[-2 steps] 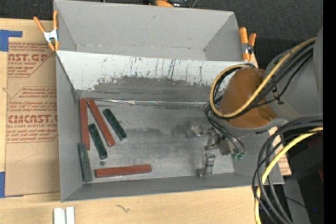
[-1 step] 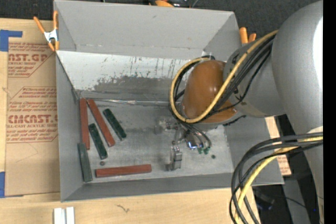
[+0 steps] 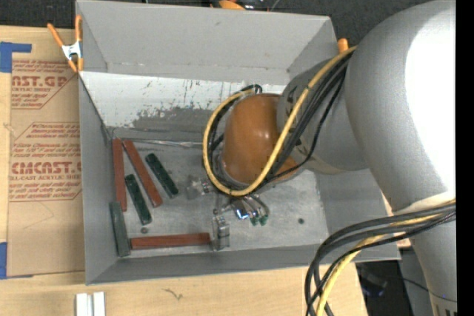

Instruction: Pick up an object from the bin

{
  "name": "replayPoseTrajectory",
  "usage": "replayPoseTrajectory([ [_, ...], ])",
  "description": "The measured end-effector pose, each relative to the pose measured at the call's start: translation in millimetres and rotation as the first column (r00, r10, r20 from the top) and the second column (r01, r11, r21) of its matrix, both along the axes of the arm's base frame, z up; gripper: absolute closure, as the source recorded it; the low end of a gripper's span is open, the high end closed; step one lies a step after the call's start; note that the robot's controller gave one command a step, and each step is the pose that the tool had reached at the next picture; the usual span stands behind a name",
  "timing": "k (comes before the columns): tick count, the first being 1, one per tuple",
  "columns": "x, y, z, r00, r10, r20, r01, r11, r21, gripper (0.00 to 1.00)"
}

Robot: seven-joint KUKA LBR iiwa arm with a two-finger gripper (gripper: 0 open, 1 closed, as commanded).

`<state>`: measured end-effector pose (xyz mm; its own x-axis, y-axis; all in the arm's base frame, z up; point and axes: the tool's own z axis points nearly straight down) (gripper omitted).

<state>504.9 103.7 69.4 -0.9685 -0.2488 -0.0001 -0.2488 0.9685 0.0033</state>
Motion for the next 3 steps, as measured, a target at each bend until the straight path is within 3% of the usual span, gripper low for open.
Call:
replayPoseTrajectory([
  [1,-20.4,54.2,2.3,0.994,-0.106,0.014,0.106,0.994,0.003,0.0],
  [2,-23.2,51.0,0.5,0.994,-0.108,0.001,0.108,0.994,-0.004,1.0],
  [3,-22.3,93.2,181.8,0.998,-0.063,0.009,0.063,0.998,0.002,1.0],
])
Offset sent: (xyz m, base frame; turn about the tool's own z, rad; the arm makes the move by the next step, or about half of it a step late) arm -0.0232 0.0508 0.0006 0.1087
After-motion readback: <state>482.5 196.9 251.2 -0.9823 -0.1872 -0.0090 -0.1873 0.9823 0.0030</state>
